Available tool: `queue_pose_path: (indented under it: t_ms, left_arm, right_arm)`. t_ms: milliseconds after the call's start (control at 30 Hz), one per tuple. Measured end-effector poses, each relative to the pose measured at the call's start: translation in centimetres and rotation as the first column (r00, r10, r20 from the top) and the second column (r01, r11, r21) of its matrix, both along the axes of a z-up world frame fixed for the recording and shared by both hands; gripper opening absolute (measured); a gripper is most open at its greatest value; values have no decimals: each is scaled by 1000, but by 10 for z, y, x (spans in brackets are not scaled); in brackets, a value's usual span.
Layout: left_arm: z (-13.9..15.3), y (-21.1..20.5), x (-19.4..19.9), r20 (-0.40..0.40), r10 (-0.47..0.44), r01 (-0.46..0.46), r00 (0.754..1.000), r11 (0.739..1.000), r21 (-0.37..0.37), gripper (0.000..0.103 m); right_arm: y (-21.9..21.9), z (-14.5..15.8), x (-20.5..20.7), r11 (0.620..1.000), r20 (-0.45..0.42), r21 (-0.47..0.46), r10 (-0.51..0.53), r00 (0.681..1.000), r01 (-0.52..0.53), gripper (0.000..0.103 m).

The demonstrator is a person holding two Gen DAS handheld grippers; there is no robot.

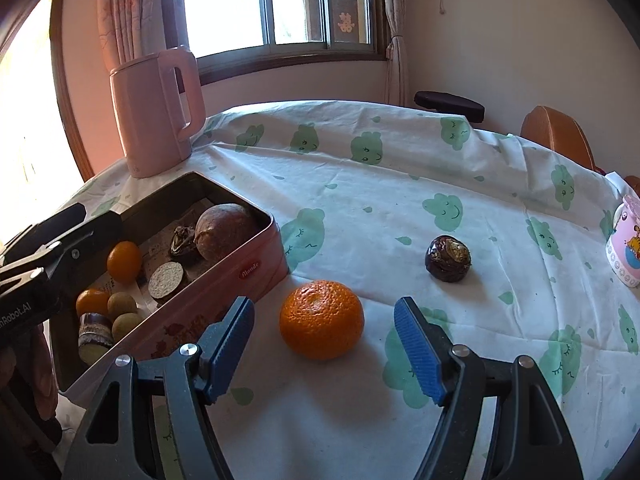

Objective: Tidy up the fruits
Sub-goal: 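Move open left tool to dark wrapped fruit while right tool moves to the orange, then grasp the dark wrapped fruit with left tool while right tool grasps the orange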

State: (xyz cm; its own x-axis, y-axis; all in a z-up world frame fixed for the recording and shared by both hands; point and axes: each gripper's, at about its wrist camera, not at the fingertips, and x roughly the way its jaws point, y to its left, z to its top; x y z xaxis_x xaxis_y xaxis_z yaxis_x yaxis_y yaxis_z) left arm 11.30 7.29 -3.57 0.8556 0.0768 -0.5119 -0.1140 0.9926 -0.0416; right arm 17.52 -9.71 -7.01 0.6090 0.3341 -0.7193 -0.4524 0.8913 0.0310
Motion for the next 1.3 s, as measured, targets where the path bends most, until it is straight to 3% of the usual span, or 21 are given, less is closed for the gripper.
queue_pose_path:
  t_ms: [100,167,367,700,933,1133,1200,1300]
  left_arm:
    - [2,-9,2,0,-13,13,1000,1000,13,93]
    - [3,-16,3,0,-24,24,1000,999,23,93]
    - [12,-45,7,-1,-79,79,997,996,47,93]
    - [7,-127,50,-87,-224,230,971,971,64,93]
    - [-15,-165,87,-189,-262,275,946,960,46,92]
    - [-25,-184,110,-238,-284,302,929,952,42,91]
    - [-32,-187,122,-266,-286,302,921,953,23,84]
    - [-37,-188,135,-275,-287,302,917,953,11,82]
  right_arm:
    - [6,-6,6,999,-24,-41,4,1000,-5,69]
    - [6,-10,12,998,-54,-54,7,999,-10,48]
    - [-20,-1,10,1000,-22,7,-11,1000,11,48]
    - [-109,21,34,968,68,-19,-250,966,252,48]
    - [-151,11,56,930,55,-1,-368,928,368,48]
    - [-166,6,69,924,17,34,-382,924,382,48]
    - [-169,5,69,923,4,52,-382,924,382,48]
    - [-174,6,67,919,3,68,-390,921,389,48]
